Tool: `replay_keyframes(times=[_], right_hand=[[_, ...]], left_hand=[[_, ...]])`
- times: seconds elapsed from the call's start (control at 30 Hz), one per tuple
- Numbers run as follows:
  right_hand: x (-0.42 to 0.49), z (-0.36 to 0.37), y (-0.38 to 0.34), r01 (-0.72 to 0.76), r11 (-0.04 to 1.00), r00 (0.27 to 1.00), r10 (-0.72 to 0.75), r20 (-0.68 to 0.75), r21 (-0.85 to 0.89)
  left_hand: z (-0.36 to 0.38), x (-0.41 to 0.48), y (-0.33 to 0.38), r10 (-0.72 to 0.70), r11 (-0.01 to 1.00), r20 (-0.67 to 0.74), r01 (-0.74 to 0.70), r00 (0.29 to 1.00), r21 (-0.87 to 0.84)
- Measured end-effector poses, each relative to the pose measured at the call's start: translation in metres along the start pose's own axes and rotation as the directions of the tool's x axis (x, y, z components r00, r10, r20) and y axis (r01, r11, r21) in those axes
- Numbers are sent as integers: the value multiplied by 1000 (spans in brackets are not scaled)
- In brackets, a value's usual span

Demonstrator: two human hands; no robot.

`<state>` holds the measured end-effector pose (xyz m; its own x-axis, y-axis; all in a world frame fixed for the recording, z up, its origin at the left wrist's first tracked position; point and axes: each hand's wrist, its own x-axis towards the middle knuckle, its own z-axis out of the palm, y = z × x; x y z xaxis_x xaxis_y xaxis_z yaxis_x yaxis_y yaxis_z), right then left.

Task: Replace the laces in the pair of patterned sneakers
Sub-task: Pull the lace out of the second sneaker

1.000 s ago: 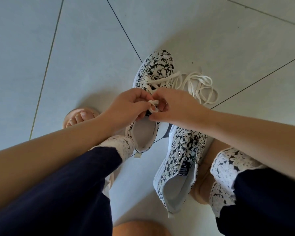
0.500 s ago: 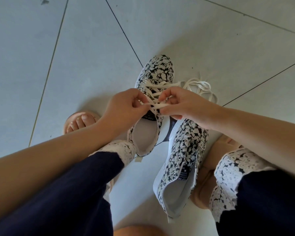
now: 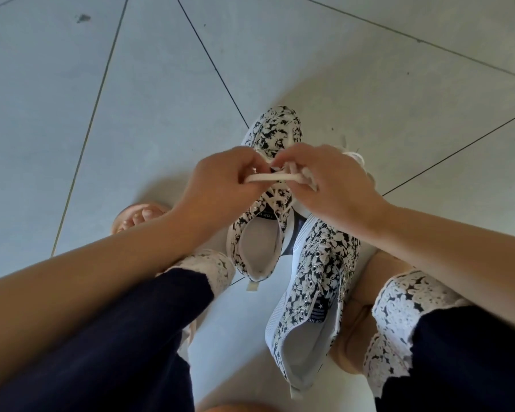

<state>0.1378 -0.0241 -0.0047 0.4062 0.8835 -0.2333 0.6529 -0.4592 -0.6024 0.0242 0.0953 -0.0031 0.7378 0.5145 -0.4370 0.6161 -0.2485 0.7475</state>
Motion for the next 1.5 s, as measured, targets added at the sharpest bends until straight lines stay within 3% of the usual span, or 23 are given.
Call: replay_keyframes(times=[0.07,0.13,0.2,0.3,0.37,0.43,0.5,0.6,0.7,0.77,0.83,0.9,1.03,1.13,1.2,1.27,1.33,1.5], right_hand=[[4,2,2,-18,1000,999,18,-36,14],[5,4,12,-128,992,991,127,-40,-9],[2,2,30,-287,957,956,289,49,-46],[-9,-10,49,-443,896,881,442,169,-34],[-10,-22,57,-415,880,855,464,230,-233],[-9,-32,58,-331,800,806,516,290,-501],[-7,-33,55,-226,762,859,449,245,-606],[-3,-20,35,-74,918,966,163,199,-389],[5,-3,11,-6,992,954,43,296,-126],[10,8,3,-51,998,941,60,334,-36],[15,15,-1,-92,996,946,87,311,0],[18,20,-3,-106,994,949,111,294,-32],[24,25,-11,-123,980,949,162,271,-156],[27,23,-17,-164,983,927,183,328,-84],[29,17,-16,-270,963,893,245,378,13],[32,11,-13,-463,855,837,336,431,232],[34,6,-8,-632,637,756,380,533,441],[36,-7,-1,-783,295,622,344,704,547]], left_hand=[[-3,3,5,4,987,-84,-17,996,-157],[-12,9,-2,-197,897,-193,97,961,-432],[-22,11,-18,-430,762,-201,235,880,-603],[-22,10,-43,-513,786,-96,421,853,-453],[-18,10,-53,-520,799,-55,462,852,-386],[-17,13,-55,-538,798,0,509,843,-323],[-20,12,-50,-548,831,79,553,833,-67],[-19,8,-44,-457,837,-35,443,889,320],[-13,-2,-34,-110,913,-115,146,987,382],[-3,-4,-27,42,917,51,-59,998,395],[11,-1,-25,56,890,250,-162,967,426],[19,3,-27,80,865,295,-213,952,454],[20,4,-34,125,876,211,-207,970,436],[19,0,-38,149,893,179,-211,972,399],[18,-1,-41,151,908,157,-200,976,369],[15,-3,-44,151,918,115,-182,982,353],[14,-4,-45,150,917,99,-176,984,357],[14,-7,-46,152,917,107,-181,983,356]])
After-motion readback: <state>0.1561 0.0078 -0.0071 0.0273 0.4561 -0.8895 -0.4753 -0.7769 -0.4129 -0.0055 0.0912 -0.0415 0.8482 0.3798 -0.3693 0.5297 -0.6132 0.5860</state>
